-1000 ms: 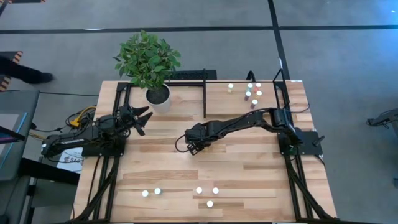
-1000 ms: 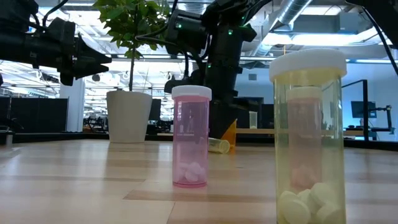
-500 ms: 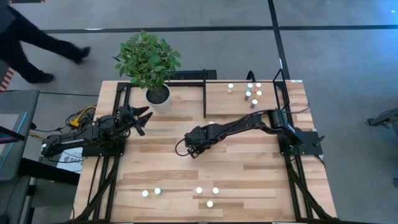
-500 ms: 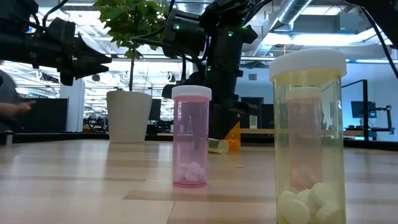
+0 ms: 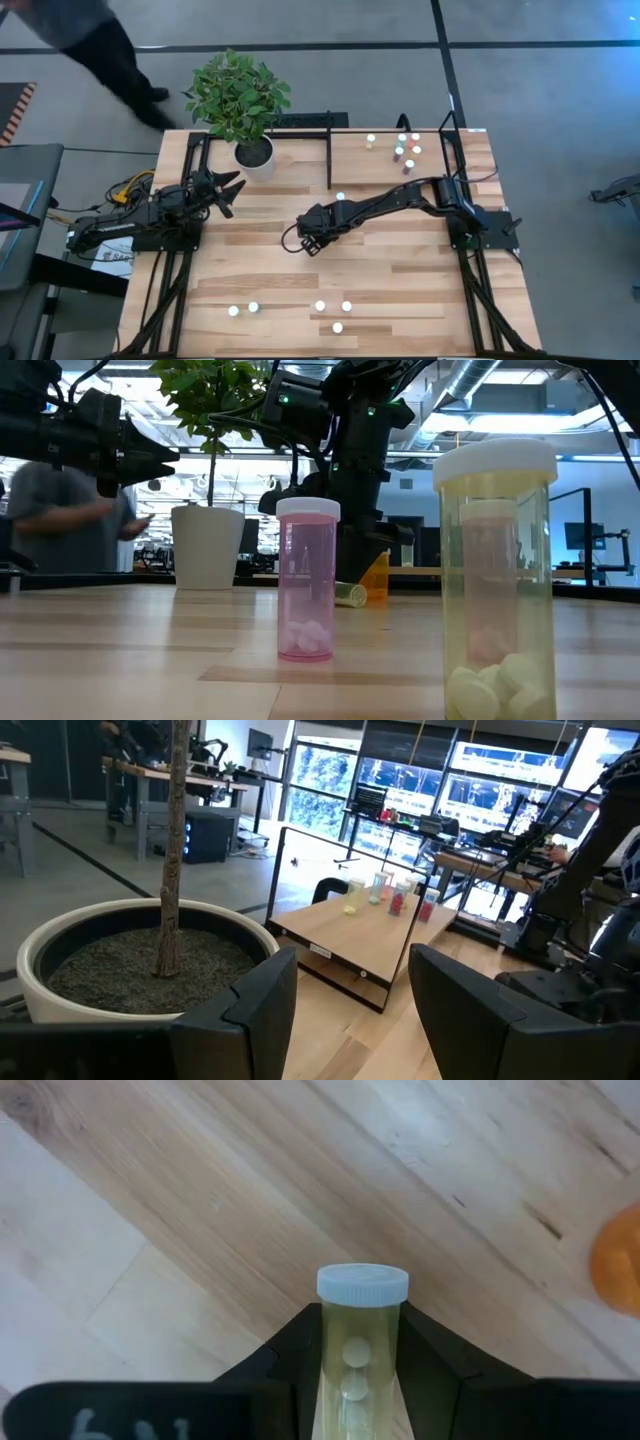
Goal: Pick and place medicine bottles onto shelf by color
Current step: Put the right yellow pill bottle on the shelf
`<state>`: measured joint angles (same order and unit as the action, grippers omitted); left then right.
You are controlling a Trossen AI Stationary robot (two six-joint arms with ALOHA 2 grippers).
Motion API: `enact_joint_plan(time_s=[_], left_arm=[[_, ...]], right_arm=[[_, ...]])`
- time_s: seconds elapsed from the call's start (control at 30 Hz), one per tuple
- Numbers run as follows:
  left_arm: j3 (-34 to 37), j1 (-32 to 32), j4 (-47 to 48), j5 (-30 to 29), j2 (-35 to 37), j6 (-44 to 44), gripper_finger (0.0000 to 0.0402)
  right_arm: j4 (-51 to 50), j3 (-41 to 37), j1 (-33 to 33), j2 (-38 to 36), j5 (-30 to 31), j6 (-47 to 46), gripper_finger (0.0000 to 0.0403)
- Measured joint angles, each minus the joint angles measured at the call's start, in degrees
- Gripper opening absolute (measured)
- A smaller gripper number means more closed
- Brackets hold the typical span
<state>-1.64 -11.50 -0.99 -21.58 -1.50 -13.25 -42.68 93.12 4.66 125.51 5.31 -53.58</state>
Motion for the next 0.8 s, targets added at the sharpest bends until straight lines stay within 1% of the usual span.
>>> enact_joint_plan(time_s=[0.27,0.4,0.53,0.7,0.8], left_arm=[[0.0,0.0,0.0,0.0,0.0,0.0,0.0181],[0.0,0.0,0.0,0.0,0.0,0.0,0.0181],[0.0,0.0,0.0,0.0,0.0,0.0,0.0181],[0.0,0.0,0.0,0.0,0.0,0.0,0.0181],[0.0,0.0,0.0,0.0,0.0,0.0,0.0181]], right_arm=[[-0.3,0.7,0.7,-0.3,-1.1,-0.4,0.0124],[-2.5,2.9,1.6,-0.3,0.1,-0.4,0.0123],[-5.2,5.8,3.4,-0.3,6.2,0.0,0.0123],[-5.5,7.5,7.0,-0.4,16.9,0.0,0.0123],[-6.1,7.6,9.4,-0.8,23.7,-1.6,0.0123]])
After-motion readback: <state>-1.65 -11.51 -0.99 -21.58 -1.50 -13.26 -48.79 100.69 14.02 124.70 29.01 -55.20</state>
